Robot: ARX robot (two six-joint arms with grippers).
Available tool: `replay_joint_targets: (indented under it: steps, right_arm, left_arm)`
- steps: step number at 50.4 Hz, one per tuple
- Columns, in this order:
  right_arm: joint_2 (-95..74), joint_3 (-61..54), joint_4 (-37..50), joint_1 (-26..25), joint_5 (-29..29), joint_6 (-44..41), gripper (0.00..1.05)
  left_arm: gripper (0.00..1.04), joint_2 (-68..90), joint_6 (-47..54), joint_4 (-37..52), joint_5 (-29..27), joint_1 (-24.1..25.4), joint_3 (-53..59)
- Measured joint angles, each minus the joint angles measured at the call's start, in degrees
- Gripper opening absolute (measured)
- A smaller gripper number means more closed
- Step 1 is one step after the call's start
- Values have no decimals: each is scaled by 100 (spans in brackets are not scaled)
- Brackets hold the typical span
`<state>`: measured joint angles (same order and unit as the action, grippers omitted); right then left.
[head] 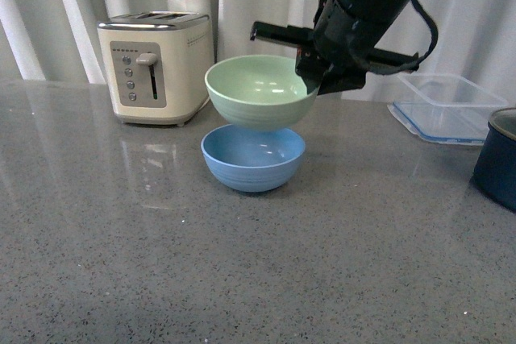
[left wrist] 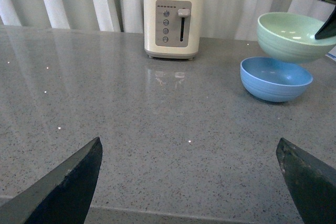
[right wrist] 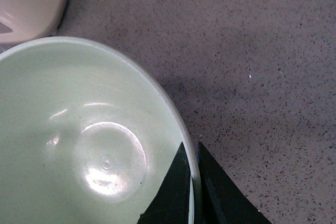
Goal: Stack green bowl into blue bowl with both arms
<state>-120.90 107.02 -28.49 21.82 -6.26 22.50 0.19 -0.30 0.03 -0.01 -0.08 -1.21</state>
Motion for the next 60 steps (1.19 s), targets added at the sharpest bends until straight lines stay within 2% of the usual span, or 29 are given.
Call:
replay_joint_targets:
  steps: [15, 23, 27, 30, 32, 33, 34, 35, 36, 37, 40, 44, 51, 60]
  right_arm:
    - [-413, 79, -46, 11, -140, 42, 1]
    - [0, -584, 411, -55, 155, 201, 30]
    - [343, -949, 809, -129, 385, 341, 41]
    - [876, -1600, 1690, -238, 577, 352, 51]
    - [1445, -2326, 2704, -382, 925, 339, 60]
    - [1790, -2785, 3320, -461, 933, 321, 65]
    - [2015, -3104, 3781, -481, 737, 203, 66]
    - [2317, -3571, 4509, -514, 236, -52, 62]
    - [2406, -3722, 4743, -531, 70, -166, 60]
    - [2656, -4151, 5390, -581, -385, -538, 55]
    - [3062, -4979, 6389, -721, -754, -1283, 44]
    - [3467, -6258, 7197, -953, -649, -1880, 25]
    - [4002, -7453, 7580, -1141, -352, -2173, 1]
    - [4911, -8577, 7853, -1456, -107, -2223, 1]
  left_arm:
    - [98, 0, 0, 0, 0, 0, 0]
    - [98, 0, 0, 0, 0, 0, 0]
    - [98, 0, 0, 0, 0, 0, 0]
    - [98, 0, 0, 0, 0, 0, 0]
    - [98, 0, 0, 0, 0, 0, 0]
    - [98, 0, 0, 0, 0, 0, 0]
    - [98, 0, 0, 0, -2, 0, 0]
    - [98, 0, 0, 0, -2, 0, 0]
    - [98, 0, 0, 0, -2, 0, 0]
    - [98, 0, 0, 0, 0, 0, 0]
    - [98, -2, 0, 0, 2, 0, 0]
    - [98, 0, 0, 0, 2, 0, 0]
    - [98, 0, 0, 0, 0, 0, 0]
    - [98, 0, 0, 0, 2, 0, 0]
